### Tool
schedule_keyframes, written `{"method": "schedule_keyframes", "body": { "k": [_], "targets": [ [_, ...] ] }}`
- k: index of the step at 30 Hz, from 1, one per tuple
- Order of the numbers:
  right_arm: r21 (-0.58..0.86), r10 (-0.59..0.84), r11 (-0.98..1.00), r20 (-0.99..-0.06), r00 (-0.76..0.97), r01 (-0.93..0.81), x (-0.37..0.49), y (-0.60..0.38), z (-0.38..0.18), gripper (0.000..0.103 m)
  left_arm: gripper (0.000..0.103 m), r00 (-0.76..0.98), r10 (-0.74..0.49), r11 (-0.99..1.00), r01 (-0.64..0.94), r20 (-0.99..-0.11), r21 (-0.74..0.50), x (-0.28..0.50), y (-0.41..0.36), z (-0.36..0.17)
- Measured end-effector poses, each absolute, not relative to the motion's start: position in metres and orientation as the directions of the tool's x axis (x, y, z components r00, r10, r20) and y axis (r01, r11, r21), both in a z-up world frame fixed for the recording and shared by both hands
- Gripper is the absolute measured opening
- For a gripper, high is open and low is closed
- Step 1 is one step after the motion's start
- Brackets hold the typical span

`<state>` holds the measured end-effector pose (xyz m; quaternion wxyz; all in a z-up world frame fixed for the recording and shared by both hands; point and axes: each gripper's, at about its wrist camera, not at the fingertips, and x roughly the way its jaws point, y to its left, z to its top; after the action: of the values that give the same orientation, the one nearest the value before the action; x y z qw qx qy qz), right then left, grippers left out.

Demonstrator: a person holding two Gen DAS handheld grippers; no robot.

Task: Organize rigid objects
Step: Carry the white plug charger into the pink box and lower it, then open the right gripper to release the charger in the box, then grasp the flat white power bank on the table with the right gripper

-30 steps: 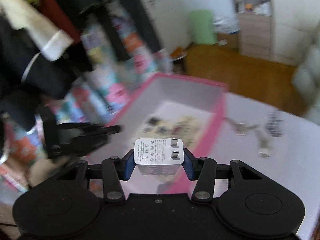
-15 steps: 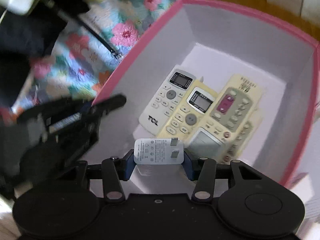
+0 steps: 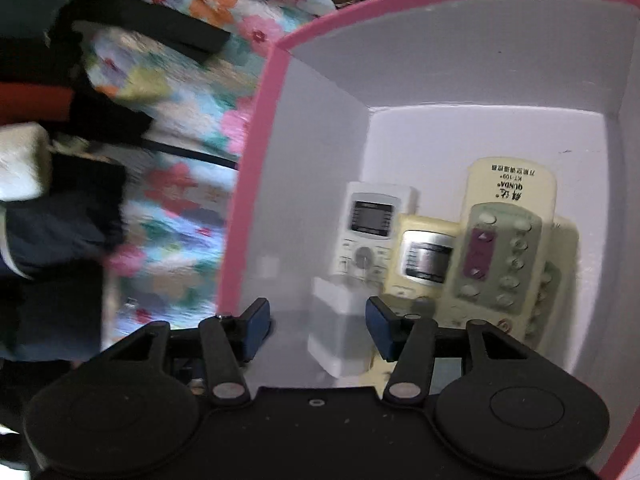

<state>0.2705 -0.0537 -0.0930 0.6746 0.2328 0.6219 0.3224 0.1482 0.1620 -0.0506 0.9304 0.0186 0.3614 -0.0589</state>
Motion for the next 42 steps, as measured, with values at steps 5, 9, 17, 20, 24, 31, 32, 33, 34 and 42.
{"method": "schedule_keyframes", "body": {
  "k": [5,9,17,20,24,31,32,33,34,42],
  "targets": [
    [0.679,0.732,0.667,-0.674,0.101,-0.306,0.240,-0.084,-0.044,0.059,0.003,0.733,-0.093,0.992,0.123,-0.674,-0.003,0.149,0.161,-0.051],
    [0.579,0.690,0.703,-0.698,0.195,-0.413,0.210,-0.118,-0.008,0.059,0.003,0.732,-0.097,0.992,0.125,-0.675,-0.007,0.149,0.163,-0.050],
    [0.397,0.511,0.845,-0.797,0.322,-0.358,0.190,-0.197,-0.013,0.060,0.004,0.727,-0.104,0.993,0.116,-0.679,-0.028,0.150,0.167,-0.049],
    [0.370,0.475,0.864,-0.823,0.310,-0.341,0.182,-0.209,-0.037,0.059,0.003,0.727,-0.099,0.993,0.114,-0.679,-0.023,0.150,0.165,-0.050],
    [0.295,0.420,0.873,-0.860,0.290,-0.388,0.163,-0.204,-0.068,0.059,0.004,0.727,-0.102,0.993,0.116,-0.679,-0.025,0.150,0.165,-0.050],
    [0.218,0.400,0.843,-0.865,0.302,-0.491,0.139,-0.180,-0.100,0.059,0.004,0.727,-0.102,0.993,0.116,-0.679,-0.025,0.150,0.164,-0.050],
    [0.211,0.402,0.836,-0.863,0.305,-0.506,0.138,-0.176,-0.104,0.059,0.004,0.727,-0.102,0.993,0.116,-0.679,-0.025,0.150,0.164,-0.050],
    [0.193,0.397,0.829,-0.864,0.309,-0.524,0.137,-0.172,-0.108,0.059,0.004,0.727,-0.102,0.993,0.116,-0.679,-0.025,0.150,0.164,-0.050],
    [0.163,0.381,0.827,-0.866,0.324,-0.538,0.137,-0.169,-0.112,0.059,0.004,0.727,-0.102,0.993,0.117,-0.679,-0.024,0.150,0.164,-0.050],
    [0.025,0.306,0.793,-0.880,0.363,-0.609,0.127,-0.164,-0.115,0.047,0.004,0.727,-0.106,0.993,0.118,-0.679,-0.028,0.150,0.164,-0.049]
  ]
}}
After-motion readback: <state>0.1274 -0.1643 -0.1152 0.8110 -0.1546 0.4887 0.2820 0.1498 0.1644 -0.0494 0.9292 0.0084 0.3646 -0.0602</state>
